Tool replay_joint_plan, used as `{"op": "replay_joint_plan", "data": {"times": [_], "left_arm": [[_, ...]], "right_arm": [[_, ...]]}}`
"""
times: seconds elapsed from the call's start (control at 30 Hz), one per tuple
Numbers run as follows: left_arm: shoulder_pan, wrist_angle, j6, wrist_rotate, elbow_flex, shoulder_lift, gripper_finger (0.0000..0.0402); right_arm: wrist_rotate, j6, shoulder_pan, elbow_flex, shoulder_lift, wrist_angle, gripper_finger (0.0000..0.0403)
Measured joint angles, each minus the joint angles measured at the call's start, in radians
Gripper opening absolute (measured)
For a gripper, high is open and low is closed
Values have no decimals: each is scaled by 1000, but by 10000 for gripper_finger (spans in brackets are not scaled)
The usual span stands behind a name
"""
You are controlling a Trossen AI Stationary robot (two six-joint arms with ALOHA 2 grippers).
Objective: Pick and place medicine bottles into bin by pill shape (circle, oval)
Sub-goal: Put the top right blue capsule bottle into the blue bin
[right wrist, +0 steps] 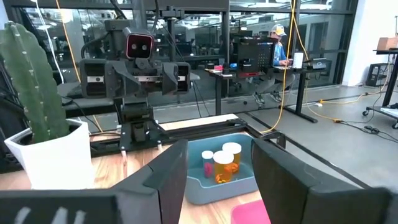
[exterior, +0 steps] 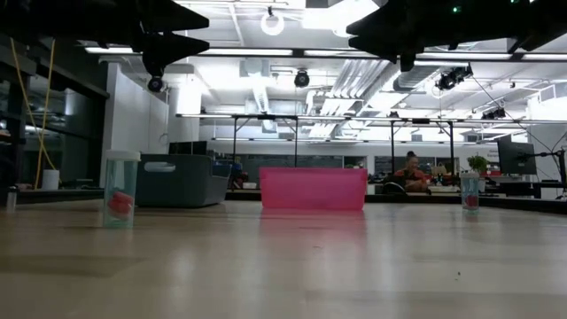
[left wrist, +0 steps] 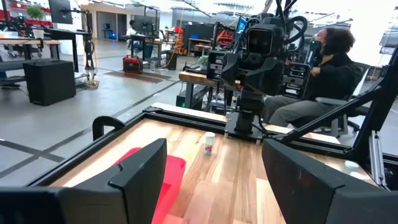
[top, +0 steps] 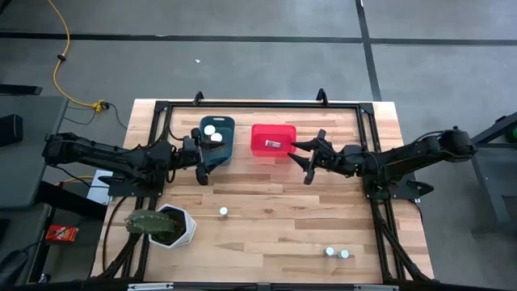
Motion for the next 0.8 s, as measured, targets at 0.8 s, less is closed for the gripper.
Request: {"op": "replay_joint_plan", "data": {"times": [0.8], "left_arm": [[0,0,1,1,0,8,252]], "right_arm": [[459,392,-11,166,-9,-718,170]]}}
